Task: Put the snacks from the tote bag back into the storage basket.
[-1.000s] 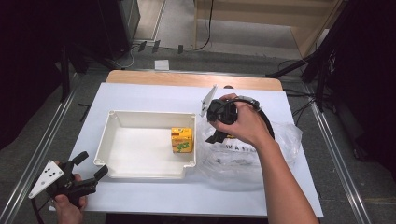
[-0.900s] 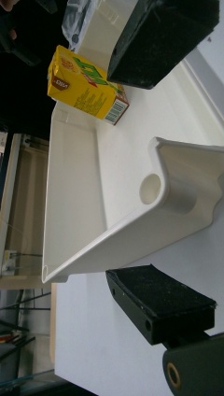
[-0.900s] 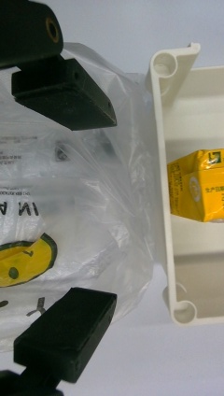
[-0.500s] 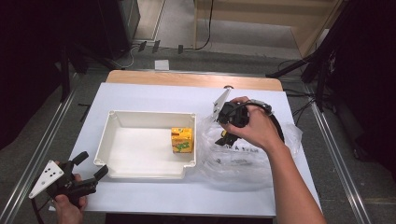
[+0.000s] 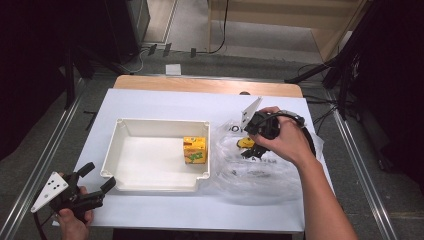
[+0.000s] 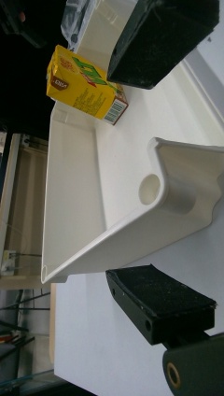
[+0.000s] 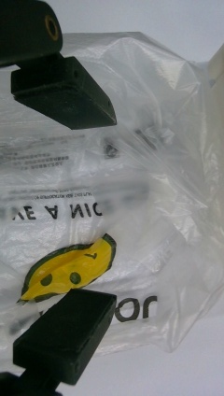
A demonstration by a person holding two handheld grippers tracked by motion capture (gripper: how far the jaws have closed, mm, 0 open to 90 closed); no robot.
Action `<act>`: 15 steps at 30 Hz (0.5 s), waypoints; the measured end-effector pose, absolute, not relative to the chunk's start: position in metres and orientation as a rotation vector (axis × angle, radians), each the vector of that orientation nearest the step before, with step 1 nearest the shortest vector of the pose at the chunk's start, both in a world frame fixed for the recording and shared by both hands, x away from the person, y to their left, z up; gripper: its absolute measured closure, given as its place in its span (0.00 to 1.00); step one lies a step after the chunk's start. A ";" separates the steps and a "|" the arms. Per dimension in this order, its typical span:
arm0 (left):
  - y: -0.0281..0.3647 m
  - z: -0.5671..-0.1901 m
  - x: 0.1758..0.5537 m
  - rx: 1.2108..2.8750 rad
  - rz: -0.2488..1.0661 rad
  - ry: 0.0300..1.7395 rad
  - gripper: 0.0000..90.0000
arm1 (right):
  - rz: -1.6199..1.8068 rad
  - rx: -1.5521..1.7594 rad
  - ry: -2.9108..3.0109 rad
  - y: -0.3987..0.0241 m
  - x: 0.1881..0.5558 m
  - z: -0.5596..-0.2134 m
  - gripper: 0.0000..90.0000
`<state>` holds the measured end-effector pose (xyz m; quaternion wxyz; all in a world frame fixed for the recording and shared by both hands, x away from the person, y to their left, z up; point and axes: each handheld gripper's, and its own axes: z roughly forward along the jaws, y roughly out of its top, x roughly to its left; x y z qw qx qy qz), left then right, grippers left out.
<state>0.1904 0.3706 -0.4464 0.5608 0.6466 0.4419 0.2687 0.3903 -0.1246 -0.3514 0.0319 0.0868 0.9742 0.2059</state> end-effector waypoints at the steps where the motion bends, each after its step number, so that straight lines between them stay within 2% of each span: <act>1: 0.370 -0.446 0.190 1.523 0.632 1.042 0.08 | 0.633 0.266 3.000 -0.126 0.390 -0.352 0.15; 15: 0.370 -0.447 0.191 1.526 0.633 1.041 0.08 | 0.655 0.336 2.995 -0.153 0.384 -0.367 0.15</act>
